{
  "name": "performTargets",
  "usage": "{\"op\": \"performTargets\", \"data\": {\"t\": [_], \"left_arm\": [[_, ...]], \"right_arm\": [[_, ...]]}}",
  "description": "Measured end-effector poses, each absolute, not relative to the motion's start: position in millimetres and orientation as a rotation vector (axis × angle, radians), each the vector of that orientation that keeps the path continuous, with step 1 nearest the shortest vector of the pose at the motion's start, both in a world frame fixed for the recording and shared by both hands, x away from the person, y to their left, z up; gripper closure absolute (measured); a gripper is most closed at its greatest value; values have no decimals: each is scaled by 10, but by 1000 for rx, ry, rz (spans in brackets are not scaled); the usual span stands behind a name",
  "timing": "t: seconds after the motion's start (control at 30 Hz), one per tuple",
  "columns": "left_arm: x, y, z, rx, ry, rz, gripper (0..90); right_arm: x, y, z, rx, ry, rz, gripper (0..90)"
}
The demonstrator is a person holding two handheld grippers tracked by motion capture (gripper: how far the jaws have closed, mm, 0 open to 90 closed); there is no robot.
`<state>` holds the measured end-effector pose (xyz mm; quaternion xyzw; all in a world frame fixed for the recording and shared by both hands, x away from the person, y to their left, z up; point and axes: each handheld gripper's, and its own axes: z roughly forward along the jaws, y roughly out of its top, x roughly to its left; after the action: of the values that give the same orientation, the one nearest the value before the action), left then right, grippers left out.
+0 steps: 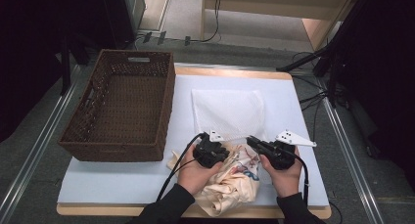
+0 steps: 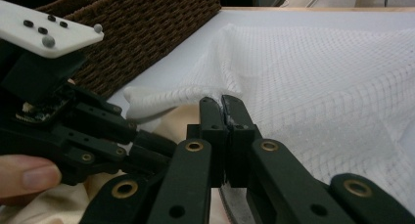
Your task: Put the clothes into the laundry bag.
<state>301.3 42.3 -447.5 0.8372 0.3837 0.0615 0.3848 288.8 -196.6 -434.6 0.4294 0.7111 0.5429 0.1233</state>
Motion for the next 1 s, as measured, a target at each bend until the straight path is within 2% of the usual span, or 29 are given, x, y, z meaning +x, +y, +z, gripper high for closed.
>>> {"op": "performTargets", "data": {"t": [0.03, 0.07, 0.13, 0.23, 0.27, 0.3, 0.37, 0.47, 0.5, 0.53, 0.57, 0.6, 0.63, 0.73, 1.0], "left_arm": [[2981, 446, -4425, 2100, 958, 151, 574], [2918, 507, -4313, 2016, 888, 67, 480], [2888, 527, -4261, 1988, 861, 53, 448], [2815, 508, -4175, 1973, 790, -9, 294], [2764, 407, -4201, 2044, 747, -40, 262], [2764, 407, -4201, 2044, 747, -40, 229], [2715, 222, -4355, 2199, 741, -15, 208], [2738, 152, -4503, 2258, 783, -40, 217], [2747, 147, -4578, 2260, 772, -32, 346], [2747, 147, -4578, 2260, 772, -32, 439], [2756, 168, -4567, 2256, 764, -32, 439], [2772, 219, -4522, 2221, 778, -35, 722], [2772, 219, -4522, 2221, 778, -35, 786], [2785, 293, -4440, 2147, 807, -22, 837], [2809, 513, -4291, 1897, 955, 186, 845]], "right_arm": [[2887, -1968, -4352, 1249, 2080, 1573, 894], [2890, -1968, -4370, 1255, 2092, 1560, 894], [2896, -1963, -4379, 1259, 2091, 1564, 894], [2895, -1928, -4390, 1250, 2102, 1548, 893], [2889, -1916, -4387, 1249, 2103, 1546, 892], [2889, -1916, -4387, 1249, 2103, 1546, 892], [2876, -1895, -4380, 1233, 2114, 1534, 892], [2862, -1883, -4377, 1224, 2121, 1526, 892], [2853, -1875, -4381, 1219, 2127, 1526, 892], [2853, -1875, -4381, 1219, 2127, 1526, 892], [2847, -1874, -4382, 1218, 2132, 1524, 892], [2840, -1869, -4386, 1204, 2136, 1524, 892], [2840, -1869, -4386, 1204, 2136, 1524, 892], [2822, -1864, -4378, 1197, 2144, 1527, 892], [2721, -1809, -4206, 1127, 2143, 1594, 894]]}}
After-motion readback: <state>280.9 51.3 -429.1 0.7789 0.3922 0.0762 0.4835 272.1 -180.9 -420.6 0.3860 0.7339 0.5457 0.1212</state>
